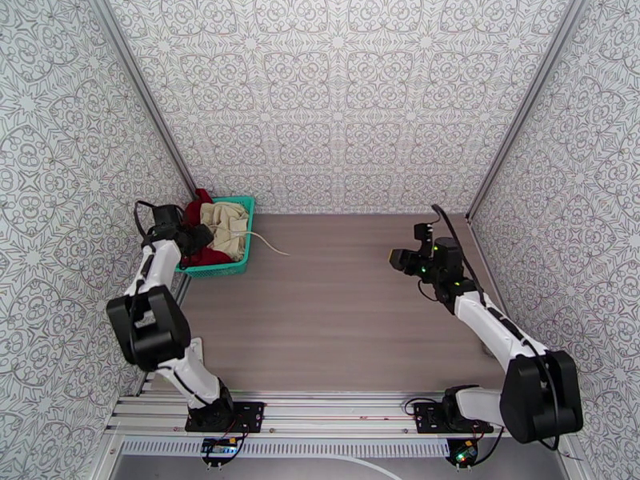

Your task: Fold and stack the mixed laundry pile

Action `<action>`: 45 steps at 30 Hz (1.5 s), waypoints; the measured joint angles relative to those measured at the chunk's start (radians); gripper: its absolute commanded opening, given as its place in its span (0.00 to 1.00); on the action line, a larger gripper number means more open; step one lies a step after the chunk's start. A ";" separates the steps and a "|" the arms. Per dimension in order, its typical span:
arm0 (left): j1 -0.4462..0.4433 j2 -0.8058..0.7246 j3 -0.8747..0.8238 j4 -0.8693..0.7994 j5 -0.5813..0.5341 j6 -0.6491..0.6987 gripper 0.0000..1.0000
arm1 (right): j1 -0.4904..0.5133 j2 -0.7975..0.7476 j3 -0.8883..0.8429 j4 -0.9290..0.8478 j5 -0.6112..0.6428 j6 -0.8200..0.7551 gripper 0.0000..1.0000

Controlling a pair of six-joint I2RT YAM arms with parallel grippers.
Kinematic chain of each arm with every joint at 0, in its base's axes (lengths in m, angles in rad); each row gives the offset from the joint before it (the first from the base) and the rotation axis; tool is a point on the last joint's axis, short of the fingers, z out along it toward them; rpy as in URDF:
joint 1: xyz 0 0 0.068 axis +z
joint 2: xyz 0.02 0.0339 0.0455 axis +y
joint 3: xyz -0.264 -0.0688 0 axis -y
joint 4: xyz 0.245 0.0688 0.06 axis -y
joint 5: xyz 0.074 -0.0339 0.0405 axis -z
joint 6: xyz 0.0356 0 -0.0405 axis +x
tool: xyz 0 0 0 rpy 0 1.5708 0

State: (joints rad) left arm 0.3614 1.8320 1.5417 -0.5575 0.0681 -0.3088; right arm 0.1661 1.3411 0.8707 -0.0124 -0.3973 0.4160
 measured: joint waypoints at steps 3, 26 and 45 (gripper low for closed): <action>-0.013 0.064 0.048 -0.026 -0.001 -0.005 0.73 | 0.021 0.033 0.021 -0.011 0.000 0.006 0.46; -0.053 0.145 0.113 -0.090 -0.062 -0.057 0.00 | 0.038 0.129 0.081 -0.084 0.064 0.006 0.43; -0.133 -0.153 0.515 0.043 0.082 0.005 0.00 | 0.038 0.154 0.190 -0.138 0.079 0.042 0.44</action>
State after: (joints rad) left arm 0.2283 1.6794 2.0571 -0.5144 0.1505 -0.3038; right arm 0.2039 1.4952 1.0611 -0.1501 -0.3183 0.4580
